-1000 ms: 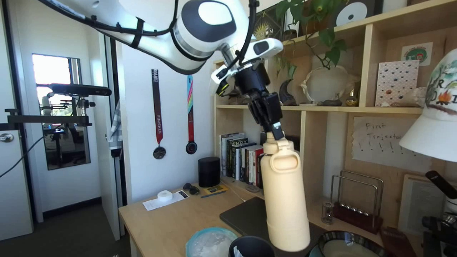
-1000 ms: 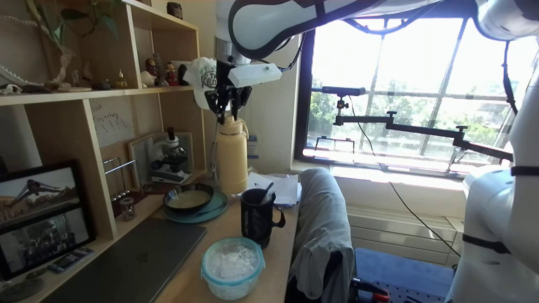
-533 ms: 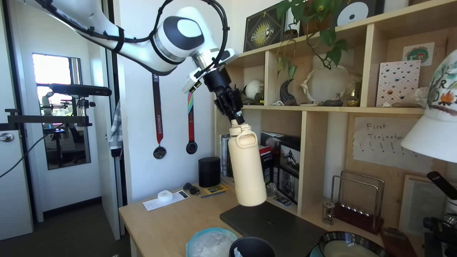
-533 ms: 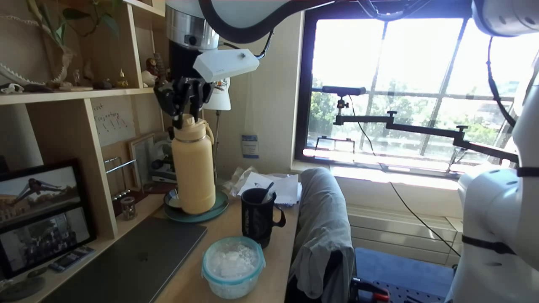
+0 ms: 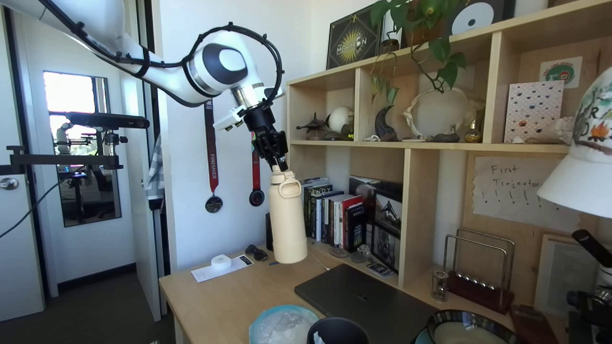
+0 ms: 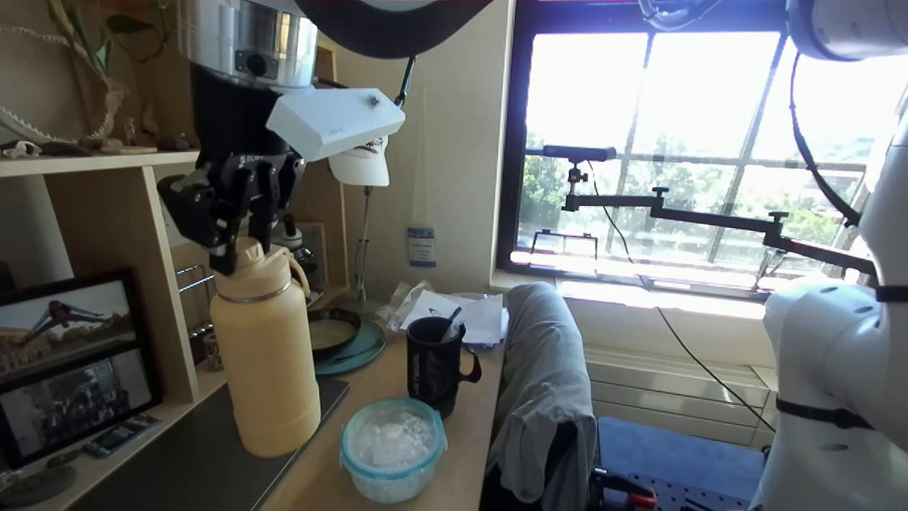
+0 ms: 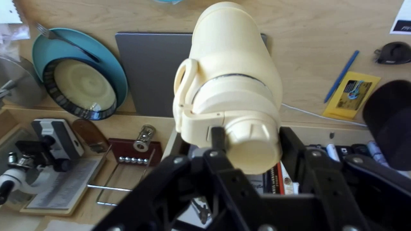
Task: Move the bottle to the left side of the desk
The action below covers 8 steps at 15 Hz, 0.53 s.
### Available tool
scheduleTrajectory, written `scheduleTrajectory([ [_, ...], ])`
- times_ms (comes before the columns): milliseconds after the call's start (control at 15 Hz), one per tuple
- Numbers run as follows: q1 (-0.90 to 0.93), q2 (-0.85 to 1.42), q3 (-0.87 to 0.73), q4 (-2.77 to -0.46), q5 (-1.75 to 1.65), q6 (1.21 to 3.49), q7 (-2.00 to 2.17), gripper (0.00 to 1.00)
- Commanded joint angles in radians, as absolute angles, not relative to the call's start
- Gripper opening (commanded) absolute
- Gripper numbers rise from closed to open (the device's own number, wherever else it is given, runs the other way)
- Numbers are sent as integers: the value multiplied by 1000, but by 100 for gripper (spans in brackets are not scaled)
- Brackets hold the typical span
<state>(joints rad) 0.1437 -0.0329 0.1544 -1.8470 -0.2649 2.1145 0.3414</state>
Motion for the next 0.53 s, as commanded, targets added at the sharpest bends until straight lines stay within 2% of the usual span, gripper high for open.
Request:
scheduleTrajectory([
  [0, 160, -41, 168, -1858, -194, 2094, 277, 20],
  [467, 180, -45, 176, -1961, -52, 2114, 184, 20],
])
